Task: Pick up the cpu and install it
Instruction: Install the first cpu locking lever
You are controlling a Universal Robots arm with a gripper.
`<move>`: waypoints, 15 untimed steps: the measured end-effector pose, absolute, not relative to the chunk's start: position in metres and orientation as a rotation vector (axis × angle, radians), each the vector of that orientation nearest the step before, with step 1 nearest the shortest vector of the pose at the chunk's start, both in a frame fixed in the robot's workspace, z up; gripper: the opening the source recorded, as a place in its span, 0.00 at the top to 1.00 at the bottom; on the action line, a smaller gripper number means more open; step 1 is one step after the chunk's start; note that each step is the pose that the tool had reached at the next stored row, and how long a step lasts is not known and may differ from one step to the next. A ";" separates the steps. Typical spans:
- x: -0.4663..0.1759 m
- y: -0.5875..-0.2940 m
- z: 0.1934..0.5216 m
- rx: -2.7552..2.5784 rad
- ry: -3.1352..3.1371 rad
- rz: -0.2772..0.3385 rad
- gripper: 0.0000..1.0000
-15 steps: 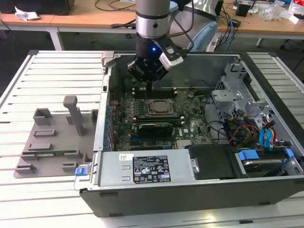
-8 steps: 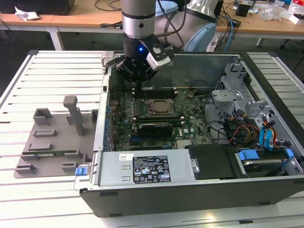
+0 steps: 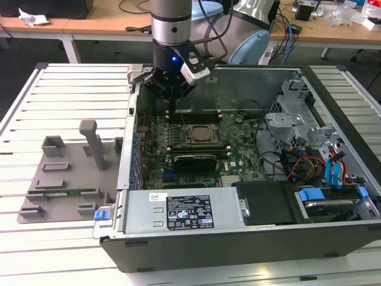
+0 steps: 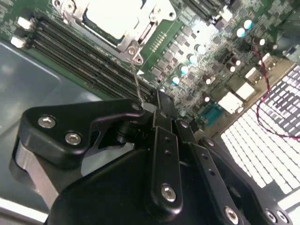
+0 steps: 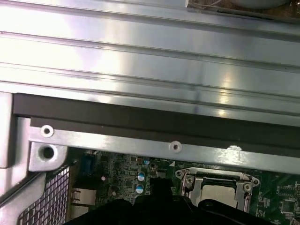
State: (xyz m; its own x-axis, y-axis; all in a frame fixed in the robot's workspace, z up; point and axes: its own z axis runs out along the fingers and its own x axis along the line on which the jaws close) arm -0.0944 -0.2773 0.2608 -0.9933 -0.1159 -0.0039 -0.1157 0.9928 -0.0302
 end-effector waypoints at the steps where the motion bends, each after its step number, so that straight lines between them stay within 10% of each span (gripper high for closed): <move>1: -0.092 -0.277 0.261 -0.182 3.130 -0.047 0.89; 15: -0.064 -0.277 0.261 -0.182 3.131 -0.047 0.89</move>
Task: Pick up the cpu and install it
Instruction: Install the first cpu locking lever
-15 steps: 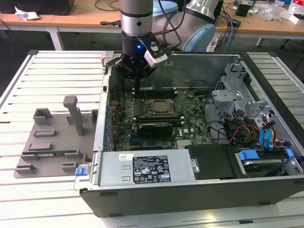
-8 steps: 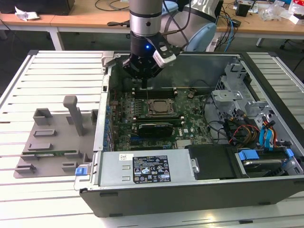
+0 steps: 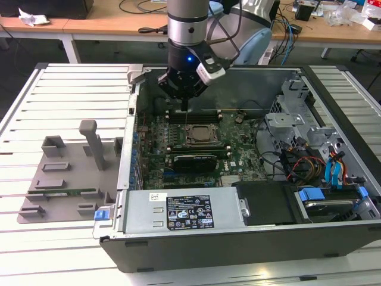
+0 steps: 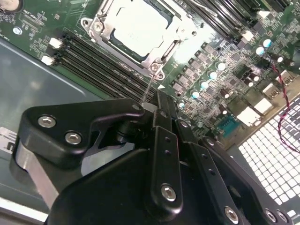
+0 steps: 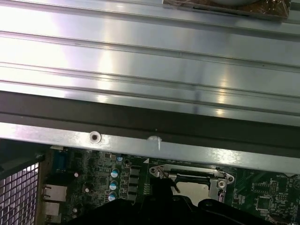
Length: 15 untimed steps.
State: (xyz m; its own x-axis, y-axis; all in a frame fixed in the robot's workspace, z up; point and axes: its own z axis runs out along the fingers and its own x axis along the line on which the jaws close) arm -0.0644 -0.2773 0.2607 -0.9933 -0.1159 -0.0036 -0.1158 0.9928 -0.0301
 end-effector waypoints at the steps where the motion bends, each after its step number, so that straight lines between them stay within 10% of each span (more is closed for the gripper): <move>1: -0.062 -0.277 0.261 -0.182 3.131 -0.047 0.89; 15: -0.053 -0.277 0.254 -0.182 3.131 -0.047 0.89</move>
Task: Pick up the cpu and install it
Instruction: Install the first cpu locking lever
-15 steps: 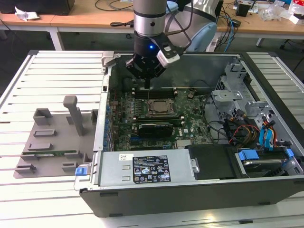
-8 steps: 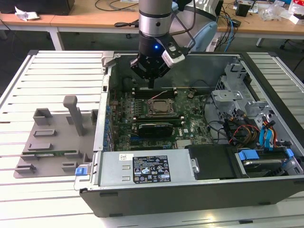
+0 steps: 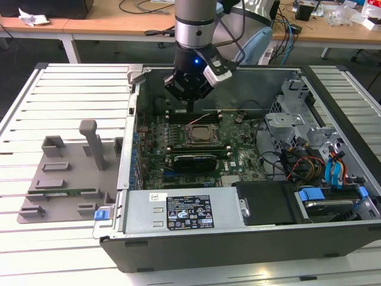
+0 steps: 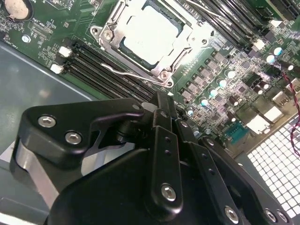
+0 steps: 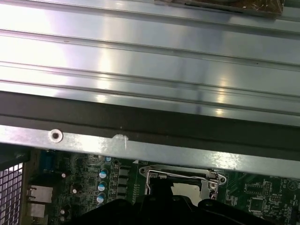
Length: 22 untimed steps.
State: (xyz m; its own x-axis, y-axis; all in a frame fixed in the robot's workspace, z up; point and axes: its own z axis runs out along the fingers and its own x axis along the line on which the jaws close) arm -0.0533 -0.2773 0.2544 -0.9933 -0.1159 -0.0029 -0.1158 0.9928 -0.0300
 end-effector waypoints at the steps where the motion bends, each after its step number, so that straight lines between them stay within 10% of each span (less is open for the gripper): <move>1: -0.053 -0.277 0.254 -0.182 3.131 -0.047 0.89; 22: -0.053 -0.277 0.238 -0.182 3.131 -0.047 0.89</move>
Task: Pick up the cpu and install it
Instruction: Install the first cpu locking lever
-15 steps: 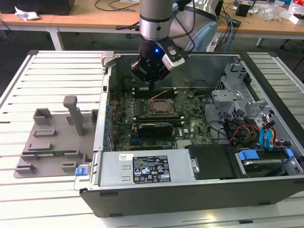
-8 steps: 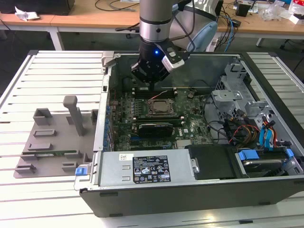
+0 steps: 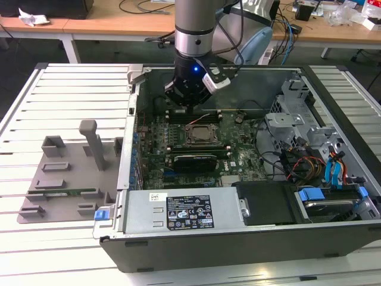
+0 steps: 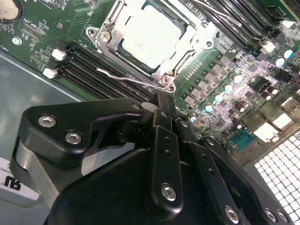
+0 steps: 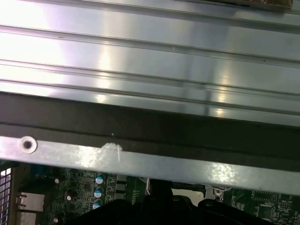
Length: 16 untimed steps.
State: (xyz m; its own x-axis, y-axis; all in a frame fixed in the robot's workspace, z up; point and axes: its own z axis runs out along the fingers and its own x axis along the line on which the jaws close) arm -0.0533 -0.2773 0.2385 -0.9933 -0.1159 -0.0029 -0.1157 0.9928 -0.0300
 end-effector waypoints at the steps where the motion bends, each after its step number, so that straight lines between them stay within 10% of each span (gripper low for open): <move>1: -0.053 -0.277 0.235 -0.182 3.131 -0.047 0.89; 16: -0.035 -0.273 0.218 -0.182 3.133 -0.050 0.89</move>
State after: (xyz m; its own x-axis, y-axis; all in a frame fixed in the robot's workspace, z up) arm -0.0351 -0.2733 0.2178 -0.9933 -0.1159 -0.0014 -0.1158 0.9928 -0.0319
